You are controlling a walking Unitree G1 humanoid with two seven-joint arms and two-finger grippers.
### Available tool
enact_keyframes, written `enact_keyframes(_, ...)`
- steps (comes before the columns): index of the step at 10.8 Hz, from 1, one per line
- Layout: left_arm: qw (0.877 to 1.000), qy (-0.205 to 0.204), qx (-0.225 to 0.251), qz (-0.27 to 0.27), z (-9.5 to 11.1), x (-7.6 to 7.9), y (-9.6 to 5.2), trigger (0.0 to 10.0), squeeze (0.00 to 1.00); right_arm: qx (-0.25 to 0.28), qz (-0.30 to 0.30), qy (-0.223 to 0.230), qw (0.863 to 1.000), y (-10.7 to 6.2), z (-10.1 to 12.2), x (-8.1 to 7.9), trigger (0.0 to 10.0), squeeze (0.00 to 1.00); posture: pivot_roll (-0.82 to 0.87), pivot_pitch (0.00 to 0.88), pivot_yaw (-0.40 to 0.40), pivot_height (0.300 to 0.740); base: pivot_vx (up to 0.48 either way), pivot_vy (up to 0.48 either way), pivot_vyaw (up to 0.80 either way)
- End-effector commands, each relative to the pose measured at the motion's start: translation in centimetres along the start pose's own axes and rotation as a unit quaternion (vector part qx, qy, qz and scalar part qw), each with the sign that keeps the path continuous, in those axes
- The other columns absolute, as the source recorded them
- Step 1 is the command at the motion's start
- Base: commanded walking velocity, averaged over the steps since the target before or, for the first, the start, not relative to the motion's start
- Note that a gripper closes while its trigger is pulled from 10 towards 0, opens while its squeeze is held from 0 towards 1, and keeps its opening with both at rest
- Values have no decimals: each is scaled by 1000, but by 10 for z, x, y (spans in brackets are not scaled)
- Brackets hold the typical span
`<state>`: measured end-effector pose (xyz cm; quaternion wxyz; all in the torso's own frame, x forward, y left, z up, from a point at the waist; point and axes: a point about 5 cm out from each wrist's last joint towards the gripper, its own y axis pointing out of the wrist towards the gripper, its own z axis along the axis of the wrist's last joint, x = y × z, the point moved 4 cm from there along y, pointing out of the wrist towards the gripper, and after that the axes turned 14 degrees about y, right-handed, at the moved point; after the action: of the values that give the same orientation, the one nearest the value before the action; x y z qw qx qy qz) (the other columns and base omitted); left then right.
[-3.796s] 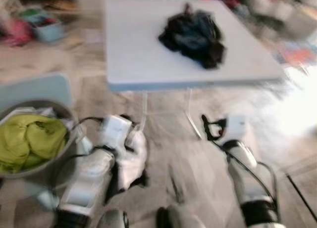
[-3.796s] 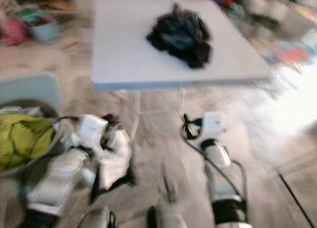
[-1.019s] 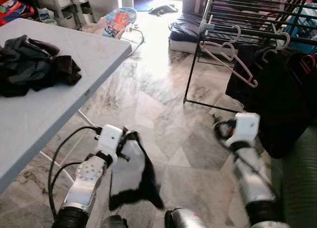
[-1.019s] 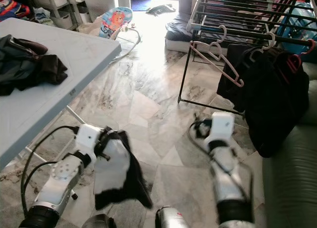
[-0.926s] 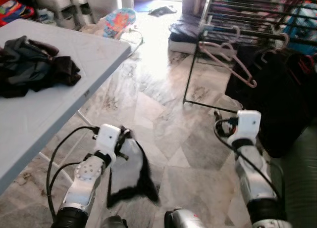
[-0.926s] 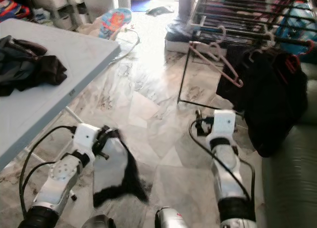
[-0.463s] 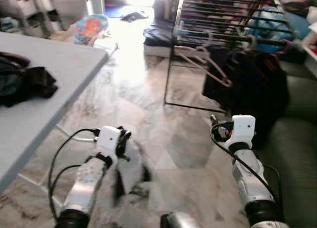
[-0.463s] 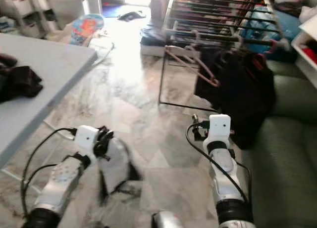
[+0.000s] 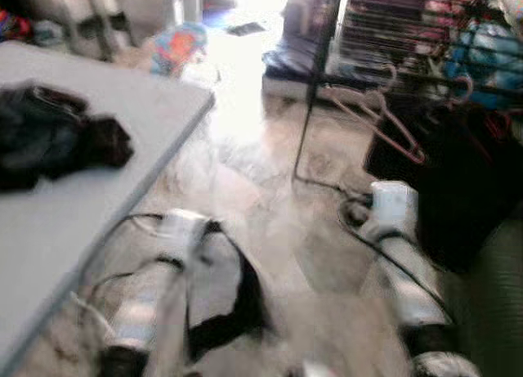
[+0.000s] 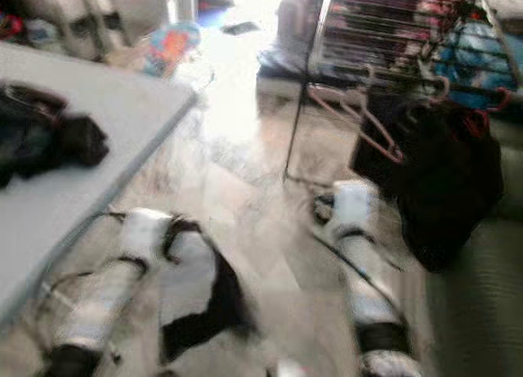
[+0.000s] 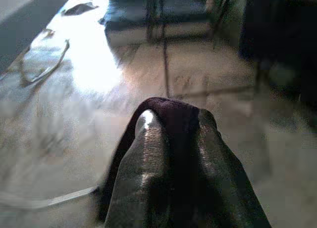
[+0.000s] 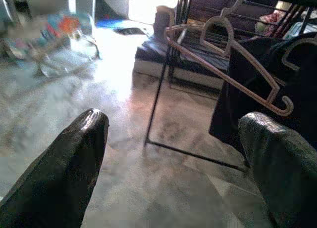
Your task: Hang hanger
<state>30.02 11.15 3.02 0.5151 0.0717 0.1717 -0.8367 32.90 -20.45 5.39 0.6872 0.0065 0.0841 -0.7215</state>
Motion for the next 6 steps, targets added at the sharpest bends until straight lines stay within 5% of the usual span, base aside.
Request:
enact_keyframes(1,1000,16,2,11,-1,-12,-4,10000,0,14,19,5,1000,5,7,-15,10000,0,-27,0,-47,740,439,0,-800)
enact_keyframes(4,1000,20,6,-3,1,-4,-2,10000,0,14,22,6,1000,6,6,-18,10000,0,-27,0,-47,740,454,0,-800)
enact_keyframes(6,1000,13,-4,0,-2,-1,-2,10000,0,14,21,4,1000,6,5,-17,10000,0,-25,0,-50,740,0,0,-800)
